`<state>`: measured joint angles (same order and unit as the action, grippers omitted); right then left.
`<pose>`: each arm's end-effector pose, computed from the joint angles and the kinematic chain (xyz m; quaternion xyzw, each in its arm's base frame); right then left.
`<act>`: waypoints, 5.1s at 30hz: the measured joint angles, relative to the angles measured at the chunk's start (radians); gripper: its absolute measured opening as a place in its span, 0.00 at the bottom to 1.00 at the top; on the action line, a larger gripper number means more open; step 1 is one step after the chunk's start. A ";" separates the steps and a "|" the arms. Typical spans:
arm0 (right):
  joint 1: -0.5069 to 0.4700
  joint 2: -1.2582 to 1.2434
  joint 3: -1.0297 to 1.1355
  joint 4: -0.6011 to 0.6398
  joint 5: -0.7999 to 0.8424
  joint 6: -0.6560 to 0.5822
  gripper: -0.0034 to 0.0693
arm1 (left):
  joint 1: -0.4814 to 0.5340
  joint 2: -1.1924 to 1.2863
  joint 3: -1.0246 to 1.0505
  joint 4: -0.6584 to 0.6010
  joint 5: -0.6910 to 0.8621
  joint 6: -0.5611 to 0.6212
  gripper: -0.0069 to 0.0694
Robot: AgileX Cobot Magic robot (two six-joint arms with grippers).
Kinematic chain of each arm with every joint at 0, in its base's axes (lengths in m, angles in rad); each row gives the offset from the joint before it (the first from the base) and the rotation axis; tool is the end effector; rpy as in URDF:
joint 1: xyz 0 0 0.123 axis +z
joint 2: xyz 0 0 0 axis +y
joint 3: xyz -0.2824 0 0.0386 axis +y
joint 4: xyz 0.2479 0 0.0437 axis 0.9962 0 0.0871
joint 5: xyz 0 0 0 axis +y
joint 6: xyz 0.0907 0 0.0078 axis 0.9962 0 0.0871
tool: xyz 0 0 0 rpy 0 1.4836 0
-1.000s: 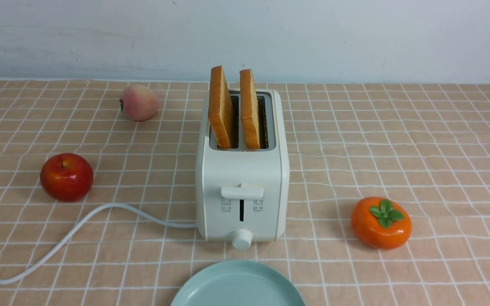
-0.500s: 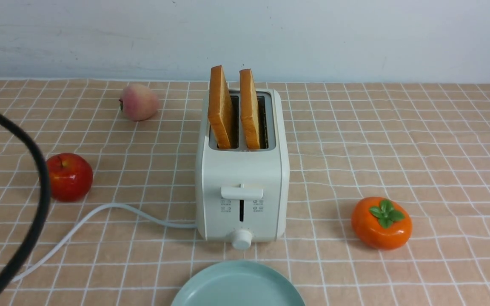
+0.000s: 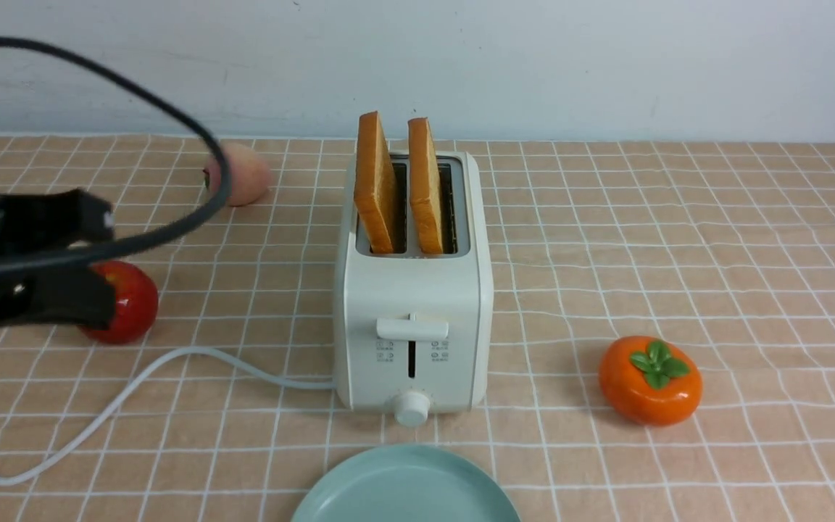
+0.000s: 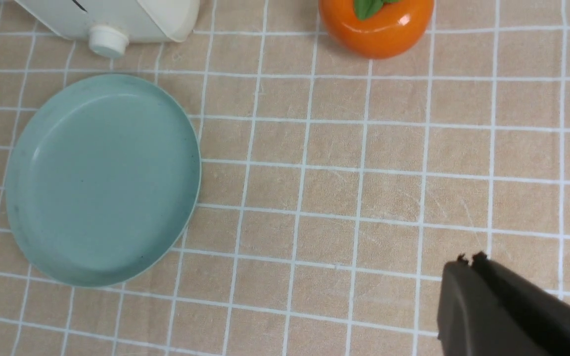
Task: Take toasted bread from bread machine on light coffee tablecloth place on plate.
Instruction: 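Reach for a toast slice standing in the toaster with the left gripper, then place the slice of bread on the plate with the left gripper, then grasp the toast slice in the toaster and pull it up out of the slot with the right gripper, then place the held slice of bread on top of the slice on the plate with the right gripper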
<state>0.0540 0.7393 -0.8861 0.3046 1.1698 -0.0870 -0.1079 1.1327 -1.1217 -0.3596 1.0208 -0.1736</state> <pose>0.1077 0.0310 0.3517 -0.0535 0.9376 0.1461 0.3110 0.2122 -0.0505 0.3672 -0.0727 0.9342 -0.2146 0.2757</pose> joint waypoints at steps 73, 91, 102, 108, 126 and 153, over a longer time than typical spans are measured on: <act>0.000 0.000 0.000 0.177 -0.100 -0.053 0.12 | -0.298 0.179 0.518 -0.878 -0.355 0.809 0.15; 0.000 0.000 0.000 0.179 -0.107 -0.053 0.13 | -0.298 0.404 0.525 -0.929 -0.496 1.010 0.42; 0.000 0.120 -0.092 0.178 -0.070 -0.053 0.15 | -0.297 0.256 0.472 -0.430 -0.472 0.654 0.69; 0.015 0.285 -0.201 0.234 -0.063 -0.053 0.16 | -0.297 0.090 0.409 0.100 -0.315 0.076 0.40; 0.512 0.952 -0.731 -0.144 -0.332 0.234 0.63 | -0.297 -0.643 0.510 0.308 -0.143 -0.264 0.07; 0.519 1.109 -1.222 -0.270 -0.080 0.164 0.18 | -0.297 -0.922 0.654 0.274 -0.125 -0.305 0.07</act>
<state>0.5734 1.8488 -2.1078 0.0346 1.0895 0.0767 -0.4046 0.2103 -0.4677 -0.0860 0.8954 -0.4789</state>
